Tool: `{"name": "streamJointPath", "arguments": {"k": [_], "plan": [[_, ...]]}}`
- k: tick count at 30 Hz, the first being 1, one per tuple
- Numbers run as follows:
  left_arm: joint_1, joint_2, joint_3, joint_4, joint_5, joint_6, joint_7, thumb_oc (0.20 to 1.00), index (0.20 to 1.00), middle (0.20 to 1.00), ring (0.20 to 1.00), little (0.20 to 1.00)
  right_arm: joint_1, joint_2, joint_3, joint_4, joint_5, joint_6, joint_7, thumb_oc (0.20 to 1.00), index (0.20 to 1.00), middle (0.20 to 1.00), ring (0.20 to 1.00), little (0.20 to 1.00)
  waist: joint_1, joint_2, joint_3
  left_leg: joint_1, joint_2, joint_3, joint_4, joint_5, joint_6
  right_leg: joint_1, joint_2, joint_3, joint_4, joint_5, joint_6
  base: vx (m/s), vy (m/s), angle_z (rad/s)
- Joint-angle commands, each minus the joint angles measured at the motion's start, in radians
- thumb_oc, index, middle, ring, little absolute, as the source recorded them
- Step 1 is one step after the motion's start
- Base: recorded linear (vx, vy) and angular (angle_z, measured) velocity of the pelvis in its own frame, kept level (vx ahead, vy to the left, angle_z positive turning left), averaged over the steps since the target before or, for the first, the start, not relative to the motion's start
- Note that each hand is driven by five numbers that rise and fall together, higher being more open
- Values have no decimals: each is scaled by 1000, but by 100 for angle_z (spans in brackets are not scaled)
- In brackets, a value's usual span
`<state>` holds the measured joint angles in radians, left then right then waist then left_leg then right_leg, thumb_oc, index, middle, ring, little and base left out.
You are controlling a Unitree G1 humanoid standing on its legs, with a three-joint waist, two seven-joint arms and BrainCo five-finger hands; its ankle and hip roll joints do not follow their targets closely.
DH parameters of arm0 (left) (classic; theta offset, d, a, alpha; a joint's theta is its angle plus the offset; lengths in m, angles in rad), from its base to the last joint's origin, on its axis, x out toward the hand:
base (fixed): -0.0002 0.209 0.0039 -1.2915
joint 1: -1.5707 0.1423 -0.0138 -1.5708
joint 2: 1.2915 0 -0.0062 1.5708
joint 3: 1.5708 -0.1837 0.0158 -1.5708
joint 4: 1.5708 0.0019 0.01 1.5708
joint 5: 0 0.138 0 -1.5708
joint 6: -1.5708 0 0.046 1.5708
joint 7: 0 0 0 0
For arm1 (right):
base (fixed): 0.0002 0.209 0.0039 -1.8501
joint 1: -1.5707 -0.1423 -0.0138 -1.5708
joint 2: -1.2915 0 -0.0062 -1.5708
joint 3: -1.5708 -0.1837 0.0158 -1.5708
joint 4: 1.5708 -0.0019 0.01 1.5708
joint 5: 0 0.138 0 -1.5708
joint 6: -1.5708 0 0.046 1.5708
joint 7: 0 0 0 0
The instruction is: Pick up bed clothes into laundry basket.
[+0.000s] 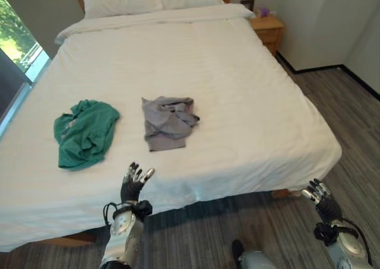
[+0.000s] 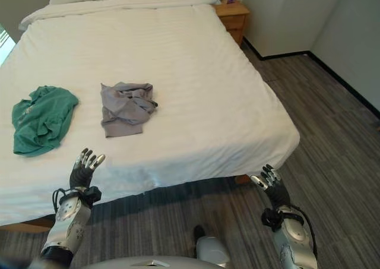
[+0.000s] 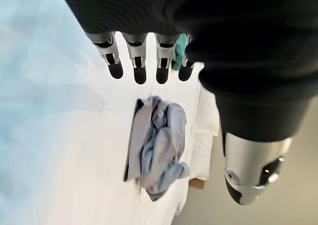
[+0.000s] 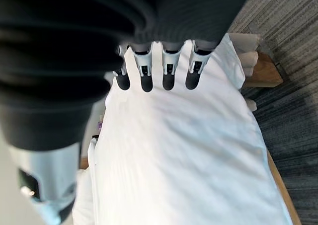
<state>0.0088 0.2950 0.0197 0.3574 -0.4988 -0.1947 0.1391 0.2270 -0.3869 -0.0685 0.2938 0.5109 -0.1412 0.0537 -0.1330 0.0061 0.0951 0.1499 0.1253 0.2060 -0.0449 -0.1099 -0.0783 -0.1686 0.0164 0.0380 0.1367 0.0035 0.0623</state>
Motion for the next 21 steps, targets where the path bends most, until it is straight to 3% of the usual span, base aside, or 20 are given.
{"name": "streamJointPath", "arguments": {"k": [1,3,4,5,6,7,8,13,16,18,21], "plan": [[-46,30,-1,-32,-4,-47,-24,1000,1000,1000,1000,1000,-27,-14,3,-24,1,-41,22,1000,1000,1000,1000,1000,20,-33,18,-37,-79,-61,-14,134,27,127,-5,-37,-120,27,25,4,-64,6],[-50,11,9,-33,-41,-53,-26,1000,1000,1000,1000,1000,-31,-21,9,-42,14,-39,32,1000,1000,1000,1000,1000,31,-50,29,-64,-73,-54,70,139,10,151,-18,-62,-141,35,22,11,-93,0],[-48,1,3,-42,-54,-56,-27,1000,1000,1000,1000,1000,-37,-32,12,-27,18,-39,35,1000,1000,1000,1000,1000,50,-68,44,-111,-75,-78,187,153,-2,172,-27,-56,-155,42,14,13,-82,-2],[-49,1,2,-42,-54,-56,-27,1000,1000,1000,1000,1000,-38,-32,12,-26,18,-40,36,1000,1000,1000,1000,1000,50,-68,44,-114,-74,-79,192,151,-2,171,-27,-57,-155,43,13,43,5,-26],[-57,-8,-14,-50,-66,-56,-13,1000,1000,1000,1000,1000,-44,-35,-2,-15,26,-41,10,1000,1000,1000,1000,1000,41,-76,47,-162,-24,-46,178,165,-4,183,-67,-64,-156,36,24,43,55,-45],[-57,-9,-14,-50,-66,-56,-13,1000,1000,1000,1000,1000,-44,-36,-2,-15,26,-41,9,1000,1000,1000,1000,1000,41,-76,47,-160,-26,-47,176,165,-4,184,-68,-65,-155,34,25,145,140,-20],[-63,-18,-22,-41,-75,-60,-11,1000,1000,1000,1000,1000,-43,-37,-10,-25,40,-43,4,1000,1000,1000,1000,1000,33,-69,41,-166,19,-4,116,171,-10,200,-92,-69,-151,12,36,166,138,17],[-85,-21,-32,-18,-69,-67,2,1000,1000,1000,1000,1000,-30,-65,-4,-40,7,-49,1,1000,1000,1000,1000,1000,28,-36,39,-201,89,12,6,281,-44,231,-122,-70,-151,-33,43,158,137,19],[-76,-16,-12,-37,-72,-78,18,1000,1000,1000,1000,1000,-42,-79,-4,-31,3,-50,-14,1000,1000,1000,1000,1000,52,-28,38,-237,148,-91,-21,331,-92,292,-166,-12,-160,-60,66,342,281,2],[-73,-12,-2,-41,-74,-83,19,1000,1000,1000,1000,1000,-45,-76,-7,-35,5,-47,-16,1000,1000,1000,1000,1000,59,-27,28,-238,170,-107,-10,331,-108,311,-193,10,-163,-67,79,280,256,-33],[-74,-5,4,-42,-75,-82,24,1000,1000,1000,1000,1000,-50,-73,-9,-41,0,-45,-17,1000,1000,1000,1000,1000,73,-23,16,-238,161,-160,14,308,-116,328,-231,27,-171,-62,101,226,285,-37]]}}
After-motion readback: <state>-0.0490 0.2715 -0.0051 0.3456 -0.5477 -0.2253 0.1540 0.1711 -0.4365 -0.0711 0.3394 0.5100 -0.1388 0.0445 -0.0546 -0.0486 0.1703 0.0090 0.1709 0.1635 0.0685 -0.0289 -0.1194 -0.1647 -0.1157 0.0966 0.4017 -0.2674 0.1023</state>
